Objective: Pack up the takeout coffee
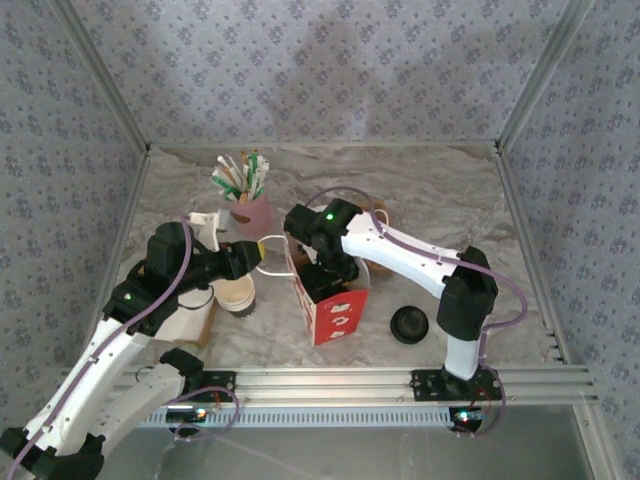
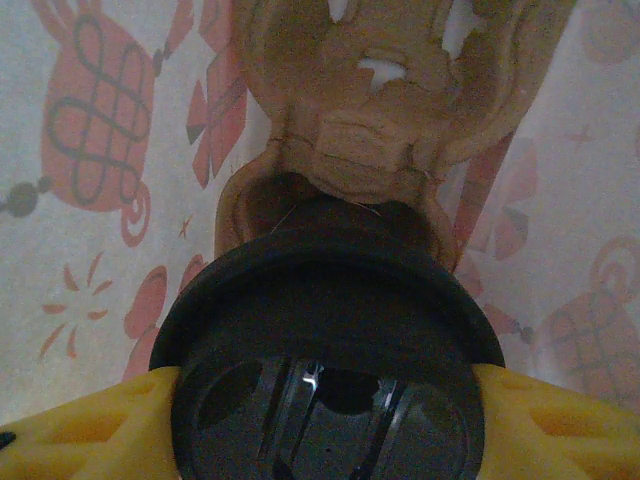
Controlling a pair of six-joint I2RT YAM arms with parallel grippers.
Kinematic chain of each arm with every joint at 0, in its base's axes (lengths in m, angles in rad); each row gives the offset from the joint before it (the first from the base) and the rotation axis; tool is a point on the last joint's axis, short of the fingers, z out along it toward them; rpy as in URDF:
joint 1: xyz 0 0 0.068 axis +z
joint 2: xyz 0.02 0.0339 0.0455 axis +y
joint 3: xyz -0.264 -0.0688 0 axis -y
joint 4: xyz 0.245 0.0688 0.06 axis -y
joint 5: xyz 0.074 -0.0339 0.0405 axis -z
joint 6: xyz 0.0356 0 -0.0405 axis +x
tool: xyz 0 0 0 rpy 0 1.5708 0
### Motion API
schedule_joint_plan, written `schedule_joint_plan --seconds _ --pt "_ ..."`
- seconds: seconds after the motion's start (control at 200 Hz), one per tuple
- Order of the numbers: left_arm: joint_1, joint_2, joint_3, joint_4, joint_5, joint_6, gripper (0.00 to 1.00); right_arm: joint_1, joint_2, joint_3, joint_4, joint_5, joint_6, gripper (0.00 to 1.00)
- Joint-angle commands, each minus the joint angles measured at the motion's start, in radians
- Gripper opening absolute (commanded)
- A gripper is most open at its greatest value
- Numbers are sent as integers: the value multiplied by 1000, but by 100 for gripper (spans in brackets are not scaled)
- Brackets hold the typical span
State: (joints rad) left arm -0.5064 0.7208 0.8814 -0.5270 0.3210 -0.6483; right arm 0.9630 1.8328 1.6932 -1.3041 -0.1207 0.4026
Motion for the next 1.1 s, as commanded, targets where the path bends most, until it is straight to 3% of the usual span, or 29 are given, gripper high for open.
schedule_joint_plan --seconds 0.0,1.094 --pt "-6 -11 2 -1 -14 1 40 -6 -5 -11 -4 -26 -7 61" --pt "-7 -11 2 -1 -15 -2 40 -36 6 -147 144 -56 -18 61"
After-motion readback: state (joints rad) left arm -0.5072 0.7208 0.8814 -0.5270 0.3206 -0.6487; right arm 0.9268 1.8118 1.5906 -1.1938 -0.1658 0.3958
